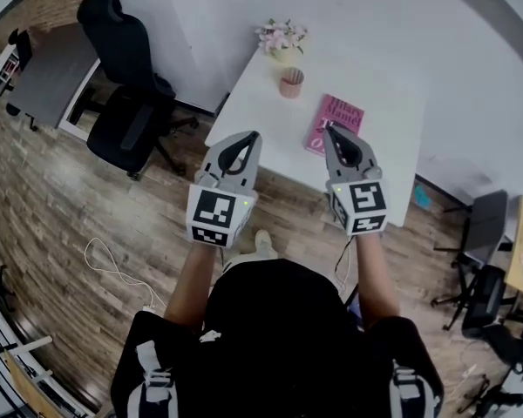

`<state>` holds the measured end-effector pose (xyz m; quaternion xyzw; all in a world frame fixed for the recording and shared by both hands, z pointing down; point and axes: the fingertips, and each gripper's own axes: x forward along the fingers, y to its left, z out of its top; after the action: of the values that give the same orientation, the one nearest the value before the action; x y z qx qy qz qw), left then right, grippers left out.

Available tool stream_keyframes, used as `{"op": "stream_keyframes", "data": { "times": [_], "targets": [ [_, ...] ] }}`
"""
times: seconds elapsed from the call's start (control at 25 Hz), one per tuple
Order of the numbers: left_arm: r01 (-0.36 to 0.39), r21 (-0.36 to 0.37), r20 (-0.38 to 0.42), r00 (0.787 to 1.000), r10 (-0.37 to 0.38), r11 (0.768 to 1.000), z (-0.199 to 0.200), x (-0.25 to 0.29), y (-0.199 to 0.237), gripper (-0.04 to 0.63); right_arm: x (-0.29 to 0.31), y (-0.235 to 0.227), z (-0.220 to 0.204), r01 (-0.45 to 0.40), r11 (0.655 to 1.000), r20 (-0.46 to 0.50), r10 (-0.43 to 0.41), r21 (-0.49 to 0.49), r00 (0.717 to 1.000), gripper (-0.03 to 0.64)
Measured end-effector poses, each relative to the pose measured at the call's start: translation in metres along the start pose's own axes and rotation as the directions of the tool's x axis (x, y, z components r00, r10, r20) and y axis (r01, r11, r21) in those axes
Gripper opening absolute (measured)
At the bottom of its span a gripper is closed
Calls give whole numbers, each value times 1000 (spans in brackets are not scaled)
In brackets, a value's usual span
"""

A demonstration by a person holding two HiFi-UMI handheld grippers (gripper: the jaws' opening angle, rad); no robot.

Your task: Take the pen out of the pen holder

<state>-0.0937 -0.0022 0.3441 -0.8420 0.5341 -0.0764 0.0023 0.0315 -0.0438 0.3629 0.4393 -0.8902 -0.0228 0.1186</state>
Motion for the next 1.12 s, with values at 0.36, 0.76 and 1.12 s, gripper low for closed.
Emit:
{"op": "stream_keyframes", "data": {
  "times": [0.36, 0.76, 1.12],
  "targets": [
    [18, 35, -27, 999, -17, 999, -14, 32, 30, 17, 39, -19, -11, 24, 999, -43, -25, -29, 999, 35],
    [48, 63, -69, 997, -43, 997, -21, 78, 34, 17, 82, -37, -19, -7, 1000, -58, 7, -5, 998, 35],
    [40, 52, -115, 993, -34, 998, -32, 137, 44, 17, 124, -77, -26, -50, 999, -72, 50, 5, 996, 35]
  ]
}}
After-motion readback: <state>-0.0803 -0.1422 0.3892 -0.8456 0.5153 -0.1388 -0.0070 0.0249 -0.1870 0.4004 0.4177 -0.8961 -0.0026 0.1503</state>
